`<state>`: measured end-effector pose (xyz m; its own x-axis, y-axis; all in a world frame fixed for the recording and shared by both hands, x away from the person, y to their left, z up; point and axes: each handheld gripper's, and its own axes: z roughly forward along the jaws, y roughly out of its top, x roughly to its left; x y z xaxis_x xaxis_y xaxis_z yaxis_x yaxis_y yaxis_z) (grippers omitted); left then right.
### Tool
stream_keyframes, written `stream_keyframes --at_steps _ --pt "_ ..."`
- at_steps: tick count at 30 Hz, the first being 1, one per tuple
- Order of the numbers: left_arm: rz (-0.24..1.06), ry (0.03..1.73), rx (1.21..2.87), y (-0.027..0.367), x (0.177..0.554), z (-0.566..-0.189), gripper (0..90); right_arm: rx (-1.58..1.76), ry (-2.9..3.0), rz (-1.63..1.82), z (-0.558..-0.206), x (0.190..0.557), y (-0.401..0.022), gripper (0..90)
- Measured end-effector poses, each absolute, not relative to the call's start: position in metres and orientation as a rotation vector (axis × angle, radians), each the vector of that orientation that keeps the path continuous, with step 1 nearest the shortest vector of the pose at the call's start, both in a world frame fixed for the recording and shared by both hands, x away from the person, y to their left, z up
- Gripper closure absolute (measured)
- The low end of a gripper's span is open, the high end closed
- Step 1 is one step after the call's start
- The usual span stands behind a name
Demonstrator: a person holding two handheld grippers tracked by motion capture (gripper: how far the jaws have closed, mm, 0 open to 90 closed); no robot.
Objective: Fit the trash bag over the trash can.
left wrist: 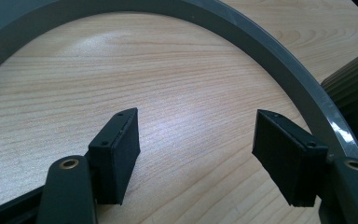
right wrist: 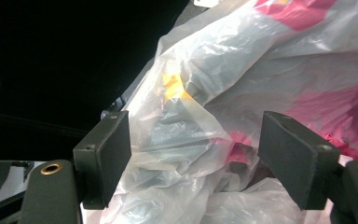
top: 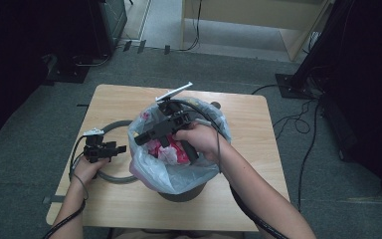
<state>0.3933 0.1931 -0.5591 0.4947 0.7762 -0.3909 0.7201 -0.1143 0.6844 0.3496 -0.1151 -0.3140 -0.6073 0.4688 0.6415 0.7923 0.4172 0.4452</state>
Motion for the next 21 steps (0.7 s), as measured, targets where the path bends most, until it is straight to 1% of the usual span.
stream_keyframes --at_steps 8,14,19,21 --pt "0.082 1.246 1.855 0.193 0.393 -0.559 32.1 -1.032 -2.281 -1.019 -0.314 0.343 -0.107 25.5" --pt "0.076 1.249 1.851 0.193 0.394 -0.559 32.1 -1.030 -2.292 -0.999 -0.326 0.343 -0.099 25.4" --pt "0.075 1.249 1.849 0.193 0.394 -0.559 32.1 -1.030 -2.300 -0.984 -0.332 0.342 -0.095 22.2" --pt "0.075 1.249 1.849 0.193 0.394 -0.559 32.1 -1.041 -2.293 -0.980 -0.333 0.343 -0.097 22.3"
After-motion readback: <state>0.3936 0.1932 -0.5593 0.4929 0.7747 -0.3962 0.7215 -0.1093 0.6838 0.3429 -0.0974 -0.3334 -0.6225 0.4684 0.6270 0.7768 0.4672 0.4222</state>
